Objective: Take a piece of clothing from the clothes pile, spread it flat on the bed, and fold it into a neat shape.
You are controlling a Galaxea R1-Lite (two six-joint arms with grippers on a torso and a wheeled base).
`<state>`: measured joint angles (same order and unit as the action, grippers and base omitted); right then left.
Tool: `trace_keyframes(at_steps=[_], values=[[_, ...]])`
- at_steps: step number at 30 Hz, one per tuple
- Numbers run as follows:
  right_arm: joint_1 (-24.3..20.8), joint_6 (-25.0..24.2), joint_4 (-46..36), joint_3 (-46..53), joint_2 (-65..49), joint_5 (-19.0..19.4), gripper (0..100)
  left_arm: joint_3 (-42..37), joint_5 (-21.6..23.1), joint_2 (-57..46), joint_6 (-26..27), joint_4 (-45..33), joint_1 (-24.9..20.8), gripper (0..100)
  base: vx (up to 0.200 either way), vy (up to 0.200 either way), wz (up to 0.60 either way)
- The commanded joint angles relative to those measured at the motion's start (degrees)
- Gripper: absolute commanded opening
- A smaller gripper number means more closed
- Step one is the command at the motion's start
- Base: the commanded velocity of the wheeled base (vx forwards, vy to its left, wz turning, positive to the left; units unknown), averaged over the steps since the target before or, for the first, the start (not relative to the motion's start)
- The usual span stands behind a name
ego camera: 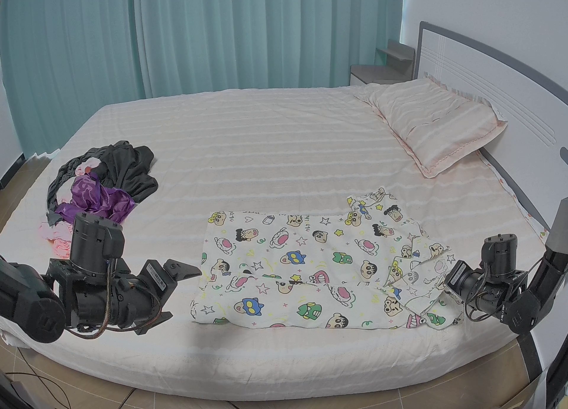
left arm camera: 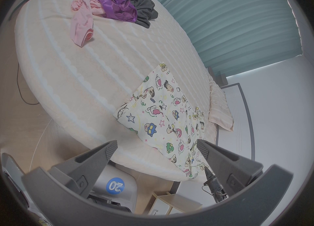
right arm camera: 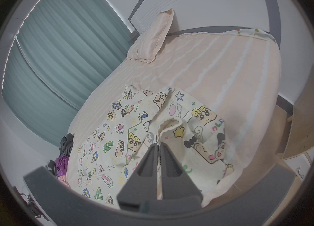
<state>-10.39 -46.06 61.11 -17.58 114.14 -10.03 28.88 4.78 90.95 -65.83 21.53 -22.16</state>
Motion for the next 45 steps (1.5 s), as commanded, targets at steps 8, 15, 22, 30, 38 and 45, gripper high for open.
trace_keyframes(at_steps=[8, 15, 22, 30, 38, 45], values=[[-1.7, 0.5, 0.8, 5.2, -3.6, -1.0, 0, -0.1, 0.0, 0.2, 0.0, 0.0, -0.4, 100, 0.0, 0.0, 0.0], [-3.0, 0.4, 1.0, 7.3, -3.7, -2.3, 0, -0.1, 0.0, 0.2, 0.0, 0.0, -0.4, 100, 0.0, 0.0, 0.0], [-4.6, 0.4, 1.0, 9.4, -4.3, -3.3, 0, -0.1, 0.0, 0.2, 0.0, 0.0, -0.4, 100, 0.0, 0.0, 0.0], [-6.6, 0.0, 1.0, 10.7, -4.1, -4.6, 100, -0.1, 0.0, 0.1, 0.0, 0.0, -0.4, 100, 0.0, 0.0, 0.0], [-9.8, -0.2, 1.3, 13.8, -5.9, -4.7, 100, -0.1, 0.0, 0.2, 0.0, 0.0, -0.4, 100, 0.0, 0.0, 0.0], [-14.3, -0.7, 2.5, 9.1, -4.3, -4.0, 100, -0.1, -0.1, -0.3, 0.0, 0.0, -0.5, 100, 0.0, 0.0, 0.0]])
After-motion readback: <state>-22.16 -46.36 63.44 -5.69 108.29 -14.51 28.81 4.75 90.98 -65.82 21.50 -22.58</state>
